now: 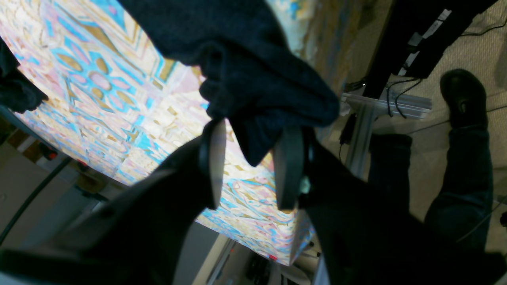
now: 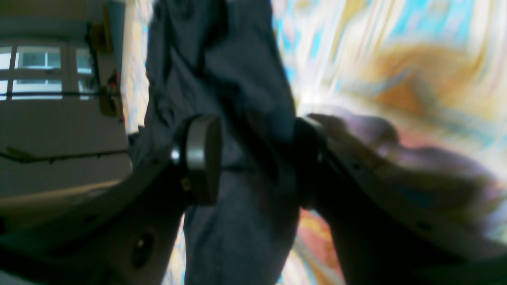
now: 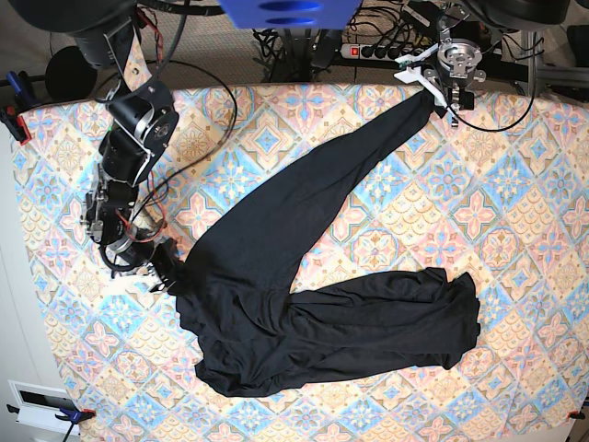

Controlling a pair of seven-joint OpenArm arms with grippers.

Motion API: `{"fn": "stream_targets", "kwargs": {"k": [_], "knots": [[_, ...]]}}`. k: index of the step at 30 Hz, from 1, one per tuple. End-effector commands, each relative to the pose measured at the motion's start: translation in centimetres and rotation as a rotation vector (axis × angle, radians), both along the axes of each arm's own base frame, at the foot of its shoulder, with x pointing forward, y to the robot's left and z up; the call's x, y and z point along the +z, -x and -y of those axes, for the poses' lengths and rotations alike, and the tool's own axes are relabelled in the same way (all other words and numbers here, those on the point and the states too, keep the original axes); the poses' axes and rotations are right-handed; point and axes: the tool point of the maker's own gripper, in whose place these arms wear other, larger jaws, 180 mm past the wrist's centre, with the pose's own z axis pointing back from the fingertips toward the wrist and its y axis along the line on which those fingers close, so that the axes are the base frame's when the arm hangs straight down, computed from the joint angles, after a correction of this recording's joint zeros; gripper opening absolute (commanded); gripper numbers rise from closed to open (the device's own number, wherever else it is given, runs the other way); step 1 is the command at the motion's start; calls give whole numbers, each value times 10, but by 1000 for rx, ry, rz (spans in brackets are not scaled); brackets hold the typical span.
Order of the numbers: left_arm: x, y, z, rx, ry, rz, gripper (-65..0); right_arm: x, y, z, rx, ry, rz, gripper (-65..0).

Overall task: Layout the t-shirt on the table in an organized manner, then fold the t-shirt properly
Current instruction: 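Lower the right gripper to the shirt edge near it and grasp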

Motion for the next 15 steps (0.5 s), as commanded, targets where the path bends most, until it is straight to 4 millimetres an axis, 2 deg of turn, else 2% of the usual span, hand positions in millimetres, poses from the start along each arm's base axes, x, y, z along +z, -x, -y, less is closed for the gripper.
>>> {"fn": "stream_targets", "kwargs": {"k": [1, 15], "knots": [[7, -17, 13, -21, 70, 68, -444, 27, -19, 8, -18, 4, 78, -370], [6, -16, 13, -21, 71, 66, -444, 28, -27, -8, 4, 55, 109, -370]]}}
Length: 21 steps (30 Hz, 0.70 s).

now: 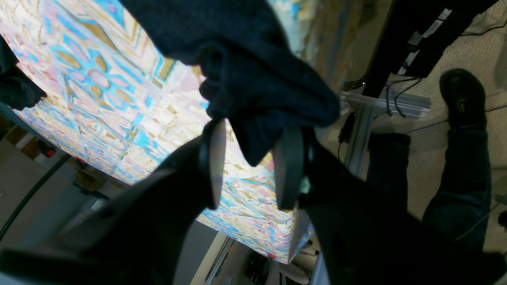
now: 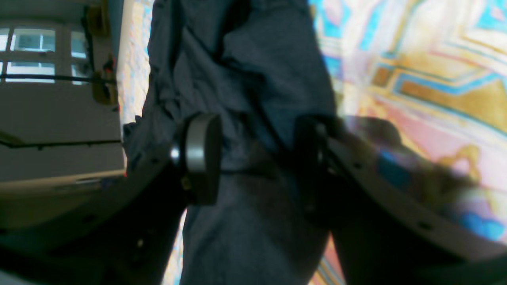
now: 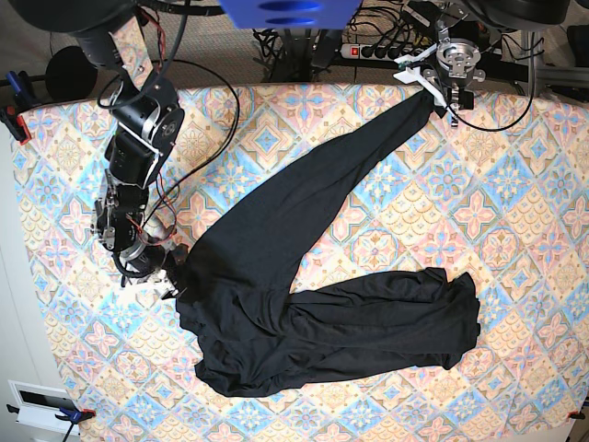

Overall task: Layout the t-shirt on the table in an organized manner, then fold the t-shirt properly
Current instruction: 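Lower the right gripper to the shirt edge near it and grasp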

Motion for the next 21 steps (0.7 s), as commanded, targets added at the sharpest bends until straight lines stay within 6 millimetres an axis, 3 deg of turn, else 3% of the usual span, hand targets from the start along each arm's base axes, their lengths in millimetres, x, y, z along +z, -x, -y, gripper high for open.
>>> {"fn": "stream_targets", "kwargs": {"k": [1, 4, 17, 21], "knots": [[6, -17, 14, -25, 75, 66, -444, 23, -15, 8, -18, 1, 67, -370], [6, -16, 14, -25, 75, 64, -444, 15, -10, 8, -19, 3, 52, -370], [6, -15, 14, -25, 75, 61, -444, 19, -13, 18, -56, 18, 76, -370], [6, -15, 14, -25, 75, 61, -444, 18, -11, 50, -86, 106, 72, -370]]}}
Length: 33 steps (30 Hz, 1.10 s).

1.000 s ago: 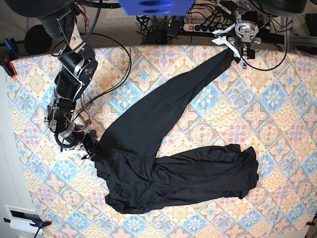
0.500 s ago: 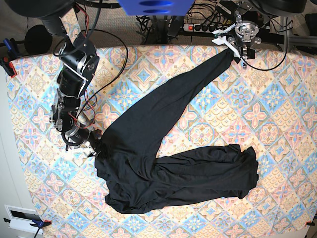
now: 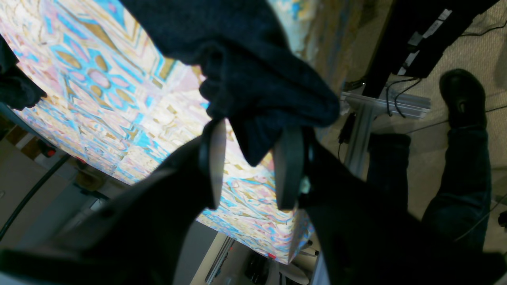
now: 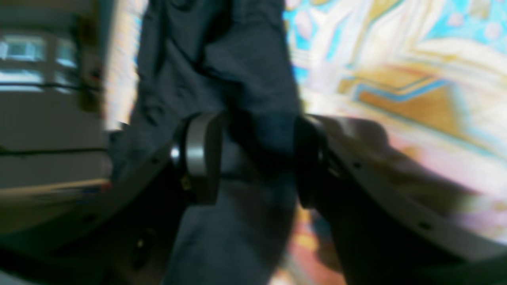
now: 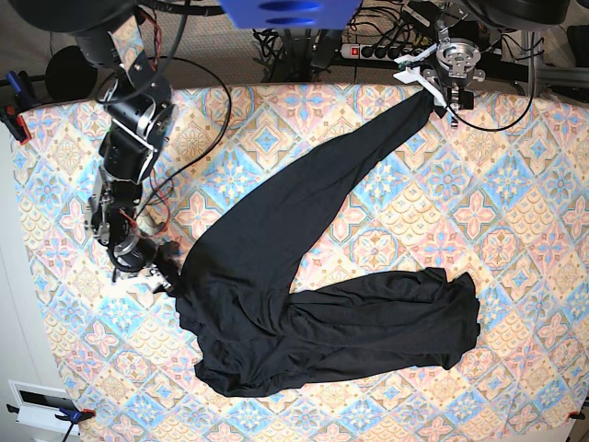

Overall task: Layout the t-shirt on the table in an organized manner, then fold the t-shirt properly
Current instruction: 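Lower the right gripper to the shirt edge near it and grasp, then release the sleeve with the left gripper and move it to the hem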

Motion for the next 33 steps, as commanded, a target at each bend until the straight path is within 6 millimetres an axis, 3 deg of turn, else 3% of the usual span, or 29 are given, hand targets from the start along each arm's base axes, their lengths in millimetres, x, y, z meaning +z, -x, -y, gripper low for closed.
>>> {"fn": "stream_targets", "kwargs": {"k": [1, 8, 12, 17, 23, 29, 31, 33], "knots": [[6, -15, 14, -25, 74, 62, -444, 27, -17, 23, -43, 33, 83, -370], [6, -15, 14, -25, 74, 62, -444, 27, -16, 29, -50, 49, 83, -370], [6, -16, 14, -25, 74, 63, -444, 13, -6, 22, -35, 48, 52, -370], [6, -15, 14, -25, 74, 62, -444, 3, -5, -14, 65, 73, 32, -370], [6, -16, 14, -25, 74, 65, -444, -12, 8, -14, 66, 81, 4, -370], [6, -16, 14, -25, 74, 65, -444, -14, 9, -24, 77, 66, 0, -372], [7, -17, 13, -24, 74, 67, -444, -15, 9, -25, 78, 66, -2, -401], [7, -18, 13, -24, 75, 69, -444, -15, 10, -25, 80, 65, -4, -490]]}}
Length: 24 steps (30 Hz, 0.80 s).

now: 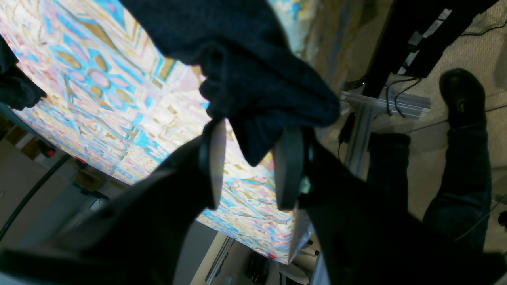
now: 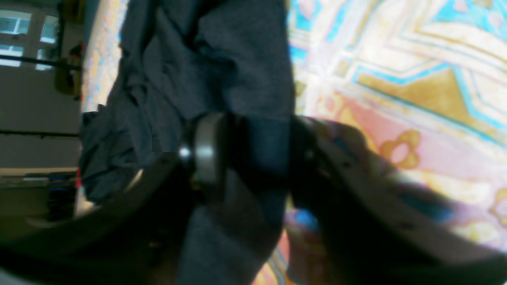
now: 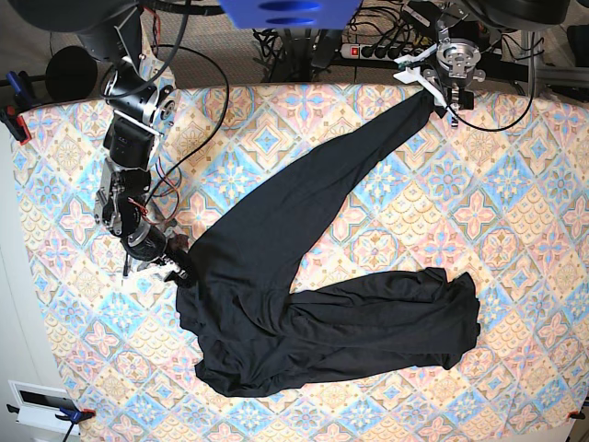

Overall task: Layout the t-shirt on the table in an organized manner, then fold the t-shirt properly
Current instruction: 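Release the sleeve with the left gripper and move it to the hem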

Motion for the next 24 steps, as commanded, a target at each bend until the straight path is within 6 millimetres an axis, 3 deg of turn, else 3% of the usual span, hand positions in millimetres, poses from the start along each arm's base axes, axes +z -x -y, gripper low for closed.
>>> {"fn": "stream_targets", "kwargs": {"k": [1, 2, 3, 5, 12, 16, 19, 24], "knots": [[7, -17, 14, -24, 76, 68, -444, 7, -6, 2, -4, -1, 4, -552], [7, -18, 13, -23, 75, 71, -444, 7, -6, 2, -4, -1, 4, -626], [7, -18, 13, -23, 75, 71, -444, 8, -7, 2, -4, -1, 6, -650], [9, -23, 14, -24, 76, 83, -444, 8, -6, 2, -1, 0, 5, -625], [27, -38, 15, 50, 168, 121, -444, 7, -7, -7, 37, 23, 4, -650], [37, -51, 0, 171, 251, 140, -440, 6, -6, -7, 36, 22, 3, -650], [42, -58, -9, 292, 362, 130, -392, 6, -6, -7, 36, 22, 3, -650], [49, -61, -13, 448, 553, 95, -252, 6, -6, -7, 36, 22, 3, -650]]}}
